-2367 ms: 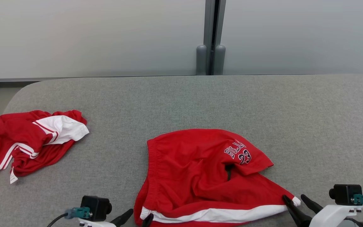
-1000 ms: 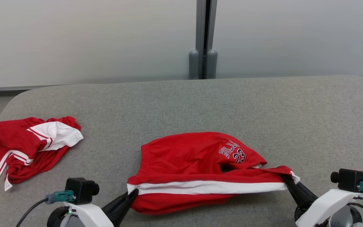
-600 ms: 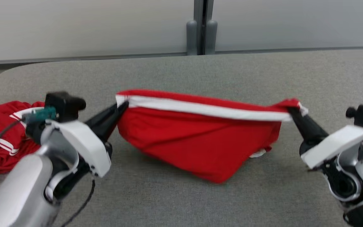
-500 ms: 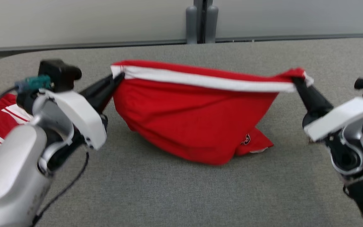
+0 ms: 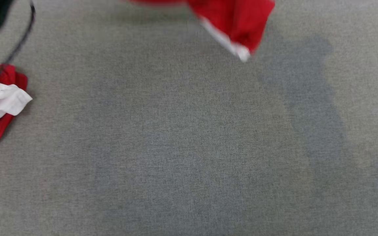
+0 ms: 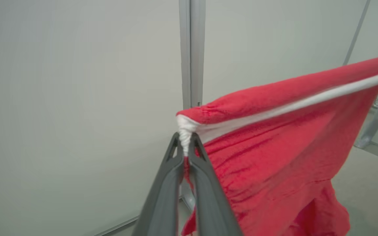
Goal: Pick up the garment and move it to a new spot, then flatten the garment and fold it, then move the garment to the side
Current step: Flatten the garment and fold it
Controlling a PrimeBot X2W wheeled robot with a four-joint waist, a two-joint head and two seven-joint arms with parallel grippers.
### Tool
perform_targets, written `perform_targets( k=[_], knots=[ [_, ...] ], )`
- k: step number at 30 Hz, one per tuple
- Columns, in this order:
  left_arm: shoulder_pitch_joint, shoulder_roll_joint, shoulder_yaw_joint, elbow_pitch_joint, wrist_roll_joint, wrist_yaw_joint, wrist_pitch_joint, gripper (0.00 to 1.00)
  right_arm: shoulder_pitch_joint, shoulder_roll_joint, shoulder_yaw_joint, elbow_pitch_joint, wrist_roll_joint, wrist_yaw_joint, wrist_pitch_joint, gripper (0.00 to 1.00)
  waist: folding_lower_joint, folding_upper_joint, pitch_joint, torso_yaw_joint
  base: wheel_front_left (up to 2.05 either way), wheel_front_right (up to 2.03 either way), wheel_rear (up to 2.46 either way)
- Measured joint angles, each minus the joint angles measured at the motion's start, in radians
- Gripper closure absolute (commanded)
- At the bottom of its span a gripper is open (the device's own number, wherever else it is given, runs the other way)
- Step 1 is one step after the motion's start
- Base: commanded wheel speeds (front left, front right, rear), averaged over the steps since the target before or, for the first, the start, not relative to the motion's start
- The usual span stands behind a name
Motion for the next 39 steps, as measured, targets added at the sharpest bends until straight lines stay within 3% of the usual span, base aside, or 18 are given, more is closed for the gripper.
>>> perform_targets(
  k=[5,10,16,23,29,39],
  knots=[
    [-0.153,-0.03,-0.016,0.128,-0.047,-0.001,-0.103,1.0,-0.169,-0.006,0.029,0.067,-0.011,0.001,-0.078,1.0,0.0,0.0,0.038,-0.008,0.0,0.0,0.0],
    [-0.149,-0.039,-0.128,0.163,-0.107,-0.001,-0.135,1.0,-0.186,-0.021,0.109,0.119,-0.005,0.0,-0.103,1.0,0.0,0.0,0.03,-0.011,0.0,0.0,0.0],
    [0.021,0.007,-0.296,0.122,-0.213,0.0,-0.173,1.0,-0.013,-0.045,0.261,0.149,0.03,0.0,-0.074,1.0,0.0,0.0,-0.003,-0.017,0.0,0.0,0.0],
    [0.25,0.104,-0.468,0.002,-0.321,0.0,-0.203,1.0,0.261,-0.114,0.384,0.084,0.119,0.0,-0.031,1.0,0.0,0.0,-0.078,-0.024,0.0,0.0,0.0],
    [0.413,0.181,-0.581,-0.103,-0.417,0.0,-0.096,1.0,0.442,-0.191,0.462,0.019,0.188,0.0,0.073,1.0,0.0,0.0,-0.17,-0.029,0.0,0.0,0.0],
    [0.624,0.279,-0.623,-0.335,-0.544,0.002,0.159,1.0,0.7,-0.334,0.494,-0.116,0.273,0.0,0.225,1.0,0.0,0.0,-0.331,-0.033,0.0,0.0,0.0]
  ],
)
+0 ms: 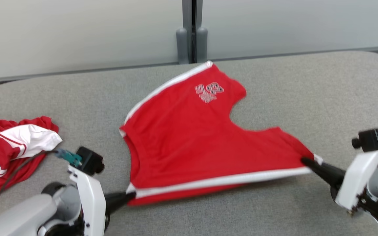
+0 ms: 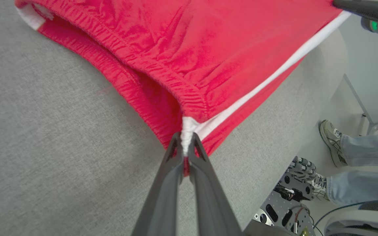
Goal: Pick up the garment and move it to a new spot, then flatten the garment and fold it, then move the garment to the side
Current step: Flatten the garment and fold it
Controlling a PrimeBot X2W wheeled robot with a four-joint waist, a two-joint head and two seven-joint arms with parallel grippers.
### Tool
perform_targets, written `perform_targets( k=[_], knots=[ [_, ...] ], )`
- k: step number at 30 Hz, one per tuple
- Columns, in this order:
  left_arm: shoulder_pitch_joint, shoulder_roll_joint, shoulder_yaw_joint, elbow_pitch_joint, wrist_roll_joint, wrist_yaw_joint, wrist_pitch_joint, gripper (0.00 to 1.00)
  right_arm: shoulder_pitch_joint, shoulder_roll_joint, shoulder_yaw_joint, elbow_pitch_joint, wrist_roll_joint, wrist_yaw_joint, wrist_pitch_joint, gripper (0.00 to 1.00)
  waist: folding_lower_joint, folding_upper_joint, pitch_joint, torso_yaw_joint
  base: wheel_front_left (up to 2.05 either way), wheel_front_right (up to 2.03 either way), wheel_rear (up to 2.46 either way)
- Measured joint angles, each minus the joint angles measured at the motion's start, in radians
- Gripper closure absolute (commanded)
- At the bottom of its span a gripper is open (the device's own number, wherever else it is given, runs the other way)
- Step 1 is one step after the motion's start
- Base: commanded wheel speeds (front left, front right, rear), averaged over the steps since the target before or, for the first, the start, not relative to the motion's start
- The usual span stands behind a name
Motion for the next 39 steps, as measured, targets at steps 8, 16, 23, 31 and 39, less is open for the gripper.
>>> perform_targets(
  k=[8,16,23,31,39],
  knots=[
    [0.088,0.072,-0.004,-0.222,-0.052,0.065,0.108,1.0,0.165,-0.143,-0.068,-0.162,0.054,0.0,0.044,1.0,0.0001,0.0,-0.058,0.016,0.0,0.0,0.0],
    [0.042,0.1,0.049,-0.264,-0.179,0.062,0.195,1.0,0.109,-0.172,-0.145,-0.202,0.022,0.001,0.167,1.0,0.0,0.0,-0.025,0.043,0.0,0.0,0.0],
    [-0.127,0.054,0.112,-0.146,-0.323,0.033,0.395,1.0,-0.094,-0.128,-0.193,-0.111,0.023,0.001,0.413,1.0,0.0,0.0,0.068,0.084,0.0,0.0,0.0],
    [-0.305,-0.018,0.151,0.008,-0.387,0.043,0.556,1.0,-0.367,0.016,-0.227,0.095,-0.006,0.001,0.622,1.0,0.0,0.0,0.193,0.131,0.0,0.0,0.0],
    [-0.399,-0.099,0.182,0.101,-0.402,0.043,0.583,1.0,-0.58,0.119,-0.255,0.293,-0.104,0.0,0.68,1.0,0.0,0.0,0.284,0.197,0.0,0.0,0.0]
  ],
)
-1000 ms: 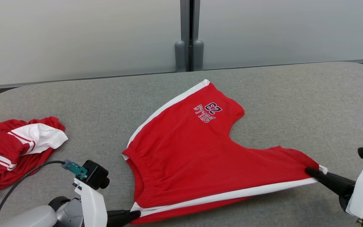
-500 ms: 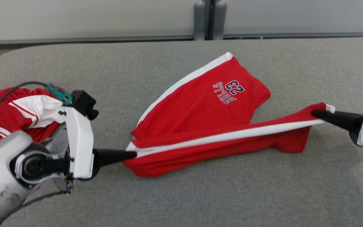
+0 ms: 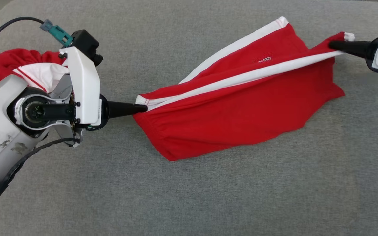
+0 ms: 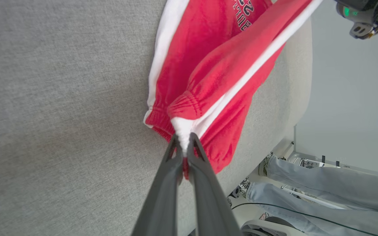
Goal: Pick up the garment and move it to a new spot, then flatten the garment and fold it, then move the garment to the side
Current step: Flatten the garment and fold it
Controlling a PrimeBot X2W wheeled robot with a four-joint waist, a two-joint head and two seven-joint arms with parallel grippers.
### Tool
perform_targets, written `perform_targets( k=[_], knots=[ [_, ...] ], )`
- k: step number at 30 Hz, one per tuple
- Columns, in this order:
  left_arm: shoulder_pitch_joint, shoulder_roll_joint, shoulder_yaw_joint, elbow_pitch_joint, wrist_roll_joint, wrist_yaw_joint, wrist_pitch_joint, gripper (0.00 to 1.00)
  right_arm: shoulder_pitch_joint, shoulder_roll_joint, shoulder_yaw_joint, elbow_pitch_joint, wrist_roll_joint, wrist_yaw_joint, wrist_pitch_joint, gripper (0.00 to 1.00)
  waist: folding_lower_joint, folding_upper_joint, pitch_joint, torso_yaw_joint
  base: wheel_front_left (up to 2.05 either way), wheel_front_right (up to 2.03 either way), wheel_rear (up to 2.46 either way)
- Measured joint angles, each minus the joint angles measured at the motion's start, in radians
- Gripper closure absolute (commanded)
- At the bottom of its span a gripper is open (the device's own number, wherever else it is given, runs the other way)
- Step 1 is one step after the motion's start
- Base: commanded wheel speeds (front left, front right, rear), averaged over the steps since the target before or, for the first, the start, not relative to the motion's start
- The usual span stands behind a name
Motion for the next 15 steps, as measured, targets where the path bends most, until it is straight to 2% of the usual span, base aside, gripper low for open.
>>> perform_targets(
  k=[7,14,15],
  knots=[
    [-0.032,-0.068,0.007,0.06,0.005,-0.016,0.003,1.0,-0.124,0.074,-0.022,0.145,-0.077,0.0,0.004,1.0,0.0,0.0,0.067,0.059,0.0,0.0,0.0],
    [-0.056,-0.118,0.022,0.109,0.01,-0.03,-0.008,1.0,-0.208,0.117,-0.026,0.25,-0.141,0.0,-0.009,1.0,0.0,0.0,0.121,0.098,0.0,0.0,0.0],
    [-0.058,-0.123,0.023,0.113,0.01,-0.033,-0.007,1.0,-0.215,0.124,-0.028,0.259,-0.147,0.0,-0.017,0.93,0.0,0.0,0.126,0.102,0.0,0.0,0.0]
  ],
)
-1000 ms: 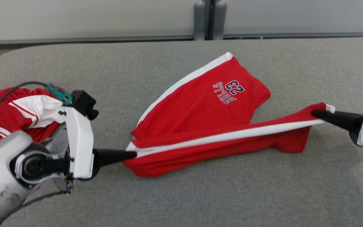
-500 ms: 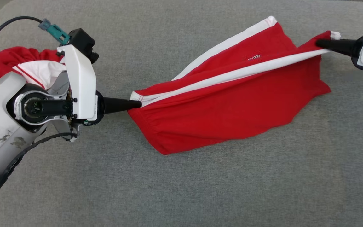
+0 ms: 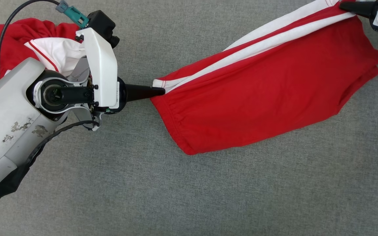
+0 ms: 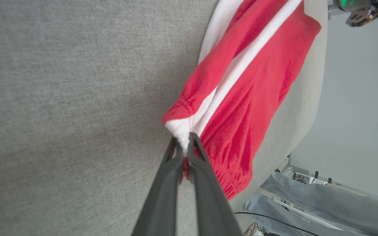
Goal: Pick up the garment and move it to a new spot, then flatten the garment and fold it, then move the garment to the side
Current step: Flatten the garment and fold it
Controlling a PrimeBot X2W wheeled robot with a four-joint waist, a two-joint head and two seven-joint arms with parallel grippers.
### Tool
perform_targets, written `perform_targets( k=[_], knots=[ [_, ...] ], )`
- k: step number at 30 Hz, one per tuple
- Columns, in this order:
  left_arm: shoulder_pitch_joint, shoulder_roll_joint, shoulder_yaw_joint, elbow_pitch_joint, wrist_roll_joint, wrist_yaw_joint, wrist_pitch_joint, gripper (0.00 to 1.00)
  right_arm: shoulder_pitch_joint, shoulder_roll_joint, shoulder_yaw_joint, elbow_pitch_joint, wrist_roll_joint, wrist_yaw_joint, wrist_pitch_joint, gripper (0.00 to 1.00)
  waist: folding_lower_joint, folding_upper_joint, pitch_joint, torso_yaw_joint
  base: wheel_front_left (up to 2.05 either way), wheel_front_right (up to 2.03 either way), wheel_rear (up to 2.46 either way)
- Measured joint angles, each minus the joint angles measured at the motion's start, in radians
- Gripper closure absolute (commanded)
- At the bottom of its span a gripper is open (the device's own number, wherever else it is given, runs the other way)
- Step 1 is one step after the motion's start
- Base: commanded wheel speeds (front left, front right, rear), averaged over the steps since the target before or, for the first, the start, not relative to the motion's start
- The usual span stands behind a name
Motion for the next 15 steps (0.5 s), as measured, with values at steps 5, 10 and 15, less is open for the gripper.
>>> perform_targets(
  k=[5,10,15],
  knots=[
    [-0.007,-0.014,0.004,0.028,0.028,-0.005,-0.017,0.0,-0.011,0.029,-0.015,0.017,-0.006,0.0,-0.06,0.0,0.0,0.0,0.014,0.006,0.0,0.0,0.0],
    [-0.006,-0.007,0.013,0.044,0.043,-0.008,-0.033,0.0,0.018,0.03,-0.023,-0.013,0.009,-0.001,-0.127,0.0,0.0,0.0,-0.015,-0.001,0.0,0.0,0.0],
    [0.022,0.05,0.028,0.001,0.108,-0.01,-0.109,0.0,0.103,0.001,-0.007,-0.13,0.017,0.0,-0.283,0.0,0.0,0.0,-0.075,-0.016,0.0,0.0,0.0]
  ],
)
